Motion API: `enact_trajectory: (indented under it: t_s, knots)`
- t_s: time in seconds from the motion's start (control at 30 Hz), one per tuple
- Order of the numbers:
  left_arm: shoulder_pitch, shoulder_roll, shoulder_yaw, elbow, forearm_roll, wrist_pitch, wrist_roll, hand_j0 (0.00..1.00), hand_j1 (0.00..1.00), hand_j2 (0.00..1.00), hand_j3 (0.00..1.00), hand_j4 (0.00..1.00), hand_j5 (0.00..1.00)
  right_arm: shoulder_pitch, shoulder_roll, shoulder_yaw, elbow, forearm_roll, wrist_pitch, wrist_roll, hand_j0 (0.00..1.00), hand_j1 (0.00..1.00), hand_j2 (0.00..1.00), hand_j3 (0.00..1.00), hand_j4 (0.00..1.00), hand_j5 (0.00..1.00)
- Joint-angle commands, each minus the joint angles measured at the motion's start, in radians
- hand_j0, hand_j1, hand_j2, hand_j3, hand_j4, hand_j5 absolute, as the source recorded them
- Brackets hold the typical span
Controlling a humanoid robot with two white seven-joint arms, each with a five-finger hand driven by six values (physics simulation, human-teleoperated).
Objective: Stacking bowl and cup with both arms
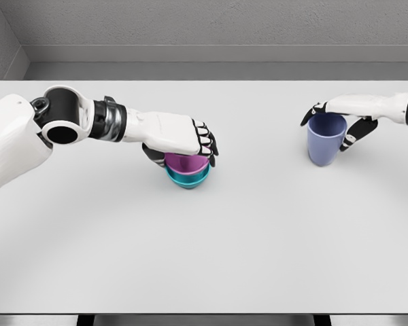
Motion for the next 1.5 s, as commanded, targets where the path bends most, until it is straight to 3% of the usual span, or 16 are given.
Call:
enact_trajectory:
  t_s: [0.0, 0.17, 0.2, 0.23, 0.67, 0.9, 1.07, 1.13, 1.2, 1.27, 1.37, 1.4, 1.47]
  knots:
    - [0.000, 0.001, 0.001, 0.000, 0.005, 0.003, 0.000, 0.73, 0.73, 0.73, 0.73, 0.73, 0.73, 0.000, -0.001, -0.002, -0.001, -0.006, 0.002, 0.000, 0.71, 0.71, 0.71, 0.71, 0.71, 0.71]
    - [0.000, 0.001, 0.001, 0.000, 0.004, 0.003, 0.000, 0.82, 0.82, 0.82, 0.82, 0.82, 0.82, -0.009, -0.001, -0.002, -0.004, -0.006, 0.002, 0.000, 0.71, 0.71, 0.71, 0.71, 0.71, 0.71]
    - [0.000, -0.001, 0.001, 0.000, 0.004, 0.003, 0.000, 0.87, 0.87, 0.87, 0.87, 0.87, 0.87, -0.011, -0.002, -0.002, -0.006, -0.006, 0.002, 0.000, 0.71, 0.71, 0.71, 0.71, 0.71, 0.71]
    - [0.000, -0.001, 0.002, 0.002, 0.002, 0.003, 0.000, 0.99, 0.99, 0.99, 0.99, 0.99, 0.99, -0.011, -0.002, -0.002, -0.008, -0.006, 0.002, 0.000, 0.71, 0.71, 0.71, 0.71, 0.71, 0.71]
    - [-0.002, 0.007, 0.012, -0.001, 0.005, 0.003, 0.000, 1.00, 1.00, 1.00, 1.00, 1.00, 1.00, -0.032, -0.008, -0.005, -0.012, -0.008, 0.002, -0.002, 0.71, 0.71, 0.71, 0.71, 0.71, 0.71]
    - [-0.002, 0.080, 0.096, -0.064, 0.066, 0.003, 0.000, 1.00, 1.00, 1.00, 1.00, 1.00, 1.00, -0.038, -0.005, -0.009, -0.029, -0.010, 0.002, -0.002, 0.71, 0.71, 0.71, 0.71, 0.71, 0.71]
    - [0.002, 0.172, 0.243, -0.105, 0.198, 0.003, 0.000, 1.00, 1.00, 1.00, 1.00, 1.00, 1.00, -0.046, -0.002, -0.011, -0.037, -0.010, 0.002, -0.002, 0.71, 0.71, 0.71, 0.71, 0.71, 0.71]
    - [0.006, 0.231, 0.298, -0.104, 0.211, 0.003, 0.000, 1.00, 1.00, 1.00, 1.00, 1.00, 1.00, -0.048, -0.002, -0.012, -0.054, -0.010, 0.002, -0.003, 0.71, 0.71, 0.71, 0.71, 0.71, 0.71]
    - [0.037, 0.263, 0.357, -0.085, 0.206, 0.003, 0.000, 1.00, 1.00, 1.00, 1.00, 1.00, 1.00, -0.054, -0.001, -0.012, -0.055, -0.010, 0.002, -0.003, 0.71, 0.71, 0.71, 0.71, 0.71, 0.71]
    - [0.115, 0.298, 0.438, -0.044, 0.209, 0.003, 0.000, 1.00, 1.00, 1.00, 1.00, 1.00, 1.00, -0.054, -0.001, -0.014, -0.075, -0.013, 0.002, -0.005, 0.71, 0.71, 0.71, 0.71, 0.71, 0.71]
    - [0.201, 0.300, 0.518, 0.060, 0.212, 0.003, 0.000, 1.00, 1.00, 1.00, 1.00, 1.00, 1.00, -0.066, 0.001, -0.014, -0.084, -0.013, 0.002, -0.008, 0.71, 0.71, 0.71, 0.71, 0.71, 0.71]
    - [0.224, 0.300, 0.521, 0.066, 0.214, 0.003, 0.046, 1.00, 1.00, 1.00, 1.00, 1.00, 1.00, -0.066, 0.001, -0.014, -0.084, -0.013, 0.002, -0.008, 0.71, 0.71, 0.71, 0.71, 0.71, 0.71]
    - [0.291, 0.298, 0.549, 0.066, 0.214, 0.003, 0.262, 1.00, 1.00, 1.00, 1.00, 1.00, 1.00, -0.074, 0.001, -0.014, -0.107, -0.014, 0.002, -0.008, 0.71, 0.71, 0.71, 0.71, 0.71, 0.71]
